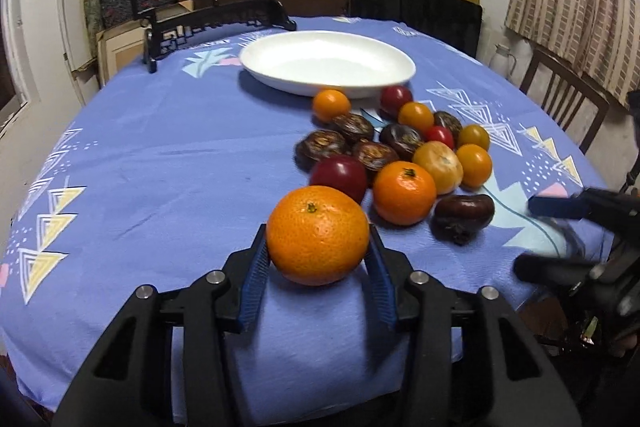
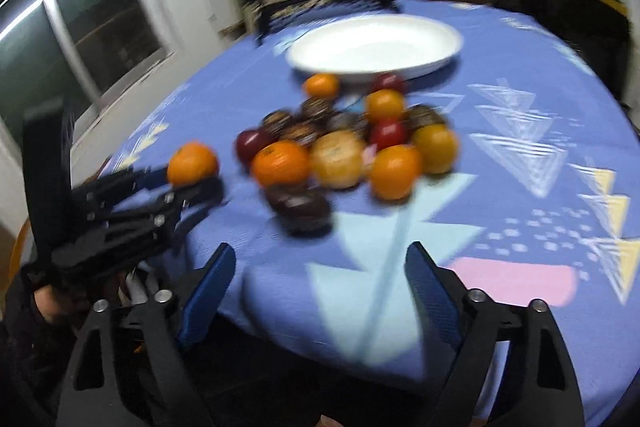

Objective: Organize fruits
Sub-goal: 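Grasp the large mandarin orange with the left tool while the right tool grasps a dark brown fruit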

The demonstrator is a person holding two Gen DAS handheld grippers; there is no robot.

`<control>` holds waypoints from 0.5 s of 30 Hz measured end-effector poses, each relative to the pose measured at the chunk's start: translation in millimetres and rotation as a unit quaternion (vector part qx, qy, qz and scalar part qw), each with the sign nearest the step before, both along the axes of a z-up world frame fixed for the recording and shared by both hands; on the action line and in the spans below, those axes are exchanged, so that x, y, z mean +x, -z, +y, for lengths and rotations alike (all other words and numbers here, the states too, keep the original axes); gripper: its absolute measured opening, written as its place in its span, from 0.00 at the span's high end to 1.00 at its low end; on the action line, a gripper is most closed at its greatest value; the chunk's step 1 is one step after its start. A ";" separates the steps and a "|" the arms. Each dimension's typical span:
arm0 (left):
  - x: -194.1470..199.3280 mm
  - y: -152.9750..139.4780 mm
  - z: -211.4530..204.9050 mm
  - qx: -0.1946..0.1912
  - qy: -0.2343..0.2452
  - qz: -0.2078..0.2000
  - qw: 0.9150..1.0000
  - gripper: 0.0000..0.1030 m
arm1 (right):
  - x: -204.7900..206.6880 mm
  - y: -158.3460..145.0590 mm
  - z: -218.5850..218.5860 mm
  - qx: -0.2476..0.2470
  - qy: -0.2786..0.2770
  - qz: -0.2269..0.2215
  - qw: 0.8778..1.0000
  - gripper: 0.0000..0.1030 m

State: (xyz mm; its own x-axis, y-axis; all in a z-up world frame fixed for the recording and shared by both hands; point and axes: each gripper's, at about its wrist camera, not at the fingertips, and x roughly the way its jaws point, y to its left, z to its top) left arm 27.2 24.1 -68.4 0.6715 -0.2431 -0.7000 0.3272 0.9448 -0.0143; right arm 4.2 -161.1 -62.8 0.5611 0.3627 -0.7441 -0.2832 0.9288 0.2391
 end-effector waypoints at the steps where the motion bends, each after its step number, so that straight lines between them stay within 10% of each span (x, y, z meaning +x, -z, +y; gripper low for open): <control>1: -0.7 -0.1 0.4 0.001 -0.002 -0.002 1.000 0.56 | 2.7 1.3 6.0 -0.001 -0.006 0.000 1.000 0.20; 11: 3.9 7.4 1.7 0.003 -0.003 0.002 1.000 0.56 | 33.2 11.0 17.9 -0.003 0.014 0.001 1.000 0.36; 13: 5.0 9.4 1.8 0.002 -0.002 0.004 1.000 0.56 | 36.2 11.5 18.0 0.003 0.014 0.003 1.000 0.57; 15: 5.7 10.9 2.4 0.002 -0.002 0.006 1.000 0.56 | 34.7 10.3 17.3 0.000 0.013 -0.002 1.000 0.57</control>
